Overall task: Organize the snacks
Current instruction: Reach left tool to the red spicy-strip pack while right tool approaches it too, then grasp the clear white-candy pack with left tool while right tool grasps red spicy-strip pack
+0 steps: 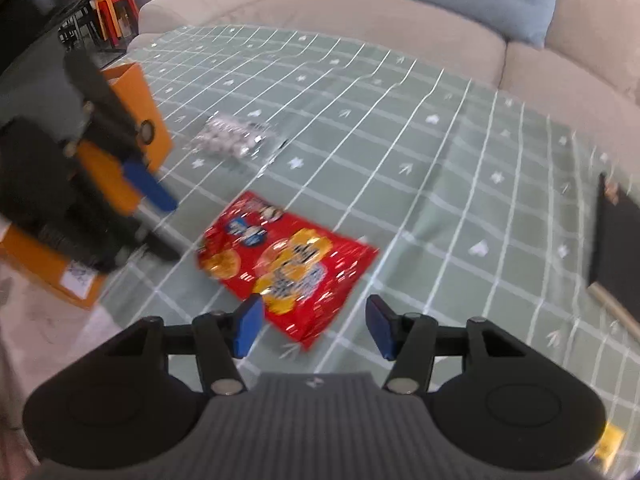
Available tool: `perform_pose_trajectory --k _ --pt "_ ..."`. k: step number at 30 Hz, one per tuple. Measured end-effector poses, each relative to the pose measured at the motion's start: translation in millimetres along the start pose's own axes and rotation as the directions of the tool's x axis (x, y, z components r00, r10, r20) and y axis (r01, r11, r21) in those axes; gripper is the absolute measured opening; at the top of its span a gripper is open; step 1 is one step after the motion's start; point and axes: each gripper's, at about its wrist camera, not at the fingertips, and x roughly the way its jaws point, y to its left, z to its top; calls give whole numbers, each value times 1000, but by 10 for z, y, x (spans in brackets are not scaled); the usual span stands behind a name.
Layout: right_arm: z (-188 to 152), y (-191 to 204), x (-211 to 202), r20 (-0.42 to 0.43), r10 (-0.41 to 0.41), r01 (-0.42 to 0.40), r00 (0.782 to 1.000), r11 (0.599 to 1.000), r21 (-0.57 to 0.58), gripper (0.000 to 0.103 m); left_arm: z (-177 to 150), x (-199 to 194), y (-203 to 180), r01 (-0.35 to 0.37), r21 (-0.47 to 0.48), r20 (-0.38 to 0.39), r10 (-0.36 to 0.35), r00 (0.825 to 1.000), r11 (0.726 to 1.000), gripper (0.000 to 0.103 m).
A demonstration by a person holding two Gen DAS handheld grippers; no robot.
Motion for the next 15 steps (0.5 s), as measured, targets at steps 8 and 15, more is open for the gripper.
perform_pose_trajectory --k 8,15 --pt "106 -21 254 59 -26 29 998 998 -59 73 113 184 -71 -71 -17 -11 71 997 997 48" --pt "119 -146 379 80 99 -100 992 995 4 78 318 289 47 -150 -44 36 152 988 988 43"
